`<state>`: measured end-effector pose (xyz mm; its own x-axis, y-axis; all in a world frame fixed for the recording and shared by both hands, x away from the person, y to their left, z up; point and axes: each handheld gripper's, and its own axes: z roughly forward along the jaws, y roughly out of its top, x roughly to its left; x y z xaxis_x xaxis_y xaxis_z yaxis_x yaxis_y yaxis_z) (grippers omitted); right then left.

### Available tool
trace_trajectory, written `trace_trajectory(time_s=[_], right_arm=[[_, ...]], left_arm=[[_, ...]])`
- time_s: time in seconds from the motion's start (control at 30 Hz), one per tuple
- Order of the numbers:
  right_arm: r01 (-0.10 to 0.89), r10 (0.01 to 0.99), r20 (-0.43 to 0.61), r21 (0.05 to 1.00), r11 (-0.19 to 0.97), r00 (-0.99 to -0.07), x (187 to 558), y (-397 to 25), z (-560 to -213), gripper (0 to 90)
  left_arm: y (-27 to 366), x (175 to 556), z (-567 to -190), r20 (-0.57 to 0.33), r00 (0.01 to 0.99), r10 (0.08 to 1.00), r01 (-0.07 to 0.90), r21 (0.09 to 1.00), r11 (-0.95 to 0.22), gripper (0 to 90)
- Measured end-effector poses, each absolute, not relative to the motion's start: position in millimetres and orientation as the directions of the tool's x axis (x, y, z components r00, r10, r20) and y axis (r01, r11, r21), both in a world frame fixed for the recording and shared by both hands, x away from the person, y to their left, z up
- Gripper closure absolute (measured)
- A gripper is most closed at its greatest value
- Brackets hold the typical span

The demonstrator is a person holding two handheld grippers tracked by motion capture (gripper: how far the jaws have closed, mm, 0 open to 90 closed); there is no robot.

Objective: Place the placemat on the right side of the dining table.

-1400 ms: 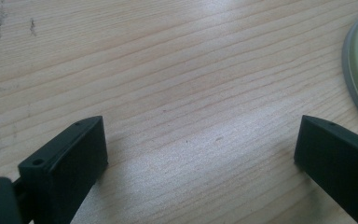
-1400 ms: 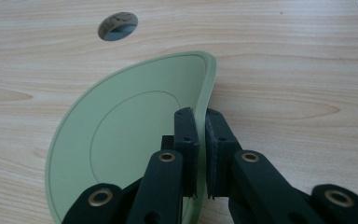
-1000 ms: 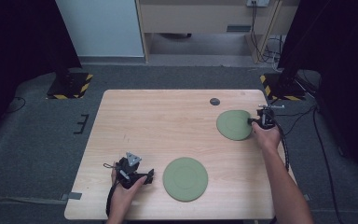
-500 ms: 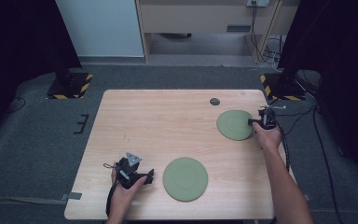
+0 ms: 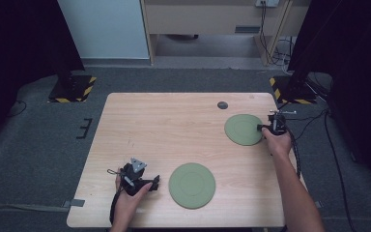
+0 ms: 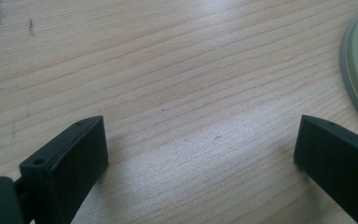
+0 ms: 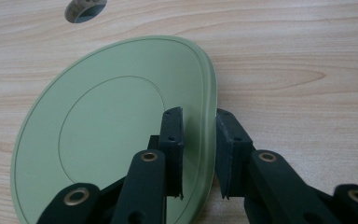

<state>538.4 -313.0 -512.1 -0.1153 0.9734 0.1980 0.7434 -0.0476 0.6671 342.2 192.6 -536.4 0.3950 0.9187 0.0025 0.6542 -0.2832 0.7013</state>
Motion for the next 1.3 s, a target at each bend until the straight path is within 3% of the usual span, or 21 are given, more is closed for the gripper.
trace_trajectory(time_s=[0.47,0.67,1.03,1.3], right_arm=[[0.738,0.975,0.192,0.673,-0.047,-0.113,539.8,-315.1,-516.1,69.2],[0.735,0.979,0.18,0.676,-0.051,-0.098,538.8,-317.3,-514.9,62.9],[0.712,0.978,0.182,0.7,-0.056,-0.102,541.4,-304.5,-501.2,32.8],[0.683,0.96,0.251,0.723,-0.101,-0.123,540.8,-301.4,-488.9,18.0]], left_arm=[[191.4,341.4,-536.4,0.006,0.395,0.919,0.654,0.701,-0.286,2.1],[191.4,341.4,-536.4,0.006,0.395,0.919,0.654,0.701,-0.286,2.1],[191.3,341.2,-536.3,0.006,0.401,0.916,0.652,0.7,-0.29,2.2],[191.2,341.2,-536.3,0.005,0.405,0.914,0.651,0.701,-0.292,2.2]])
